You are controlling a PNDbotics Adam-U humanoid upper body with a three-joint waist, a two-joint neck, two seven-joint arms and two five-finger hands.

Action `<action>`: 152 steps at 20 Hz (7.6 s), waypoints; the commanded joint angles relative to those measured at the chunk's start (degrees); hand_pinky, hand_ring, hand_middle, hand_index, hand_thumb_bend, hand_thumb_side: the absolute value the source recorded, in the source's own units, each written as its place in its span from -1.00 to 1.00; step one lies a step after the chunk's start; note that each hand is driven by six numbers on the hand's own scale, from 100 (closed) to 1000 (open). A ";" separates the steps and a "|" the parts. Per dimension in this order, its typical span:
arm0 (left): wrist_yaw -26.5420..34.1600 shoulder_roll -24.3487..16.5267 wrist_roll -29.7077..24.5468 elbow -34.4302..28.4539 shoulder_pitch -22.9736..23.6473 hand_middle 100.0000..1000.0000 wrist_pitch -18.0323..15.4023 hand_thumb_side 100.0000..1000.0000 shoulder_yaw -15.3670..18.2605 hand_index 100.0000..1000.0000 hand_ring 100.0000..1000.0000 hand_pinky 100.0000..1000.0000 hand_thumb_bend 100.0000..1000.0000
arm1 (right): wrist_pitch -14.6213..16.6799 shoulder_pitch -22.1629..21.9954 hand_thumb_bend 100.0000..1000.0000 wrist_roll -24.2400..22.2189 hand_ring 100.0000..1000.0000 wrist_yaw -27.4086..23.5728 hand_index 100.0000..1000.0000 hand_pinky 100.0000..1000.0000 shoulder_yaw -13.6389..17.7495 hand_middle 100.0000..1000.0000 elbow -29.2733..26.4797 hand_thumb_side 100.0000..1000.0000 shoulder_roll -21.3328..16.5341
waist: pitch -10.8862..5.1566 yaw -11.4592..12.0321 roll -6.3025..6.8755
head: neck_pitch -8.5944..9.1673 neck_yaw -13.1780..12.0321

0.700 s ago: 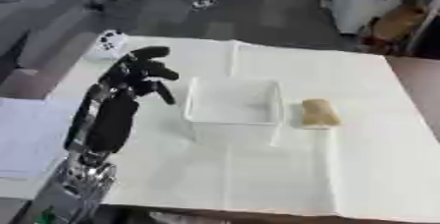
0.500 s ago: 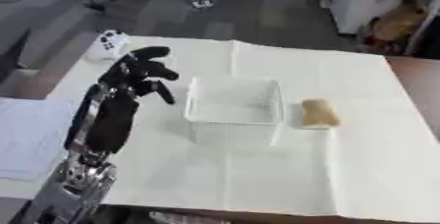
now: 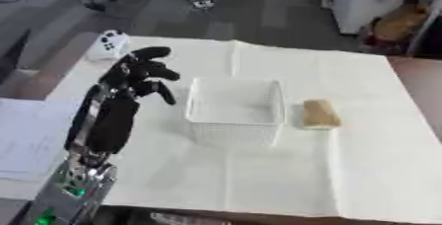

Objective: Pick up objects on the table and place them in the box.

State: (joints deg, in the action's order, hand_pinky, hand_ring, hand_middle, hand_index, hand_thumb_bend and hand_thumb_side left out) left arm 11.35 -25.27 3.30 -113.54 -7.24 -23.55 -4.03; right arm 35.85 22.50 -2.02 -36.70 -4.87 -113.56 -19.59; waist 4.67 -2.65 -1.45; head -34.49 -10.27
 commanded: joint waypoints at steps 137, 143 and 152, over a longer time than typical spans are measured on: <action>4.55 -1.22 -1.91 -1.06 -3.99 0.54 0.78 0.54 -0.60 0.41 0.29 -0.27 0.26 | -28.97 32.67 0.33 -7.30 0.45 90.01 0.86 0.36 -1.94 0.50 75.02 1.00 2.56 | -2.77 5.90 -1.97 | 2.06 3.39; 4.61 -1.27 -1.97 -1.06 -3.99 0.54 0.81 0.54 -0.62 0.41 0.29 -0.27 0.26 | -28.99 32.45 0.33 -7.42 0.44 88.72 0.88 0.33 -1.98 0.50 74.71 1.00 2.69 | -2.81 5.87 -2.00 | 1.72 3.12; 4.56 -1.22 -2.08 -1.06 -3.91 0.54 0.85 0.54 -0.74 0.41 0.29 -0.28 0.26 | -29.86 31.75 0.42 -7.77 0.46 87.82 0.87 0.35 -2.82 0.51 74.47 1.00 4.26 | -2.85 5.87 -1.91 | 1.61 4.29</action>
State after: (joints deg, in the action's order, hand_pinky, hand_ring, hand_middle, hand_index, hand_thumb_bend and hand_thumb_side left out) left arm 15.69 -25.84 1.41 -113.54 -10.51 -22.67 -4.74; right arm 6.27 53.50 -9.84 51.18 -7.64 -37.98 -14.86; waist 2.40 3.27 -3.61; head -32.97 -6.51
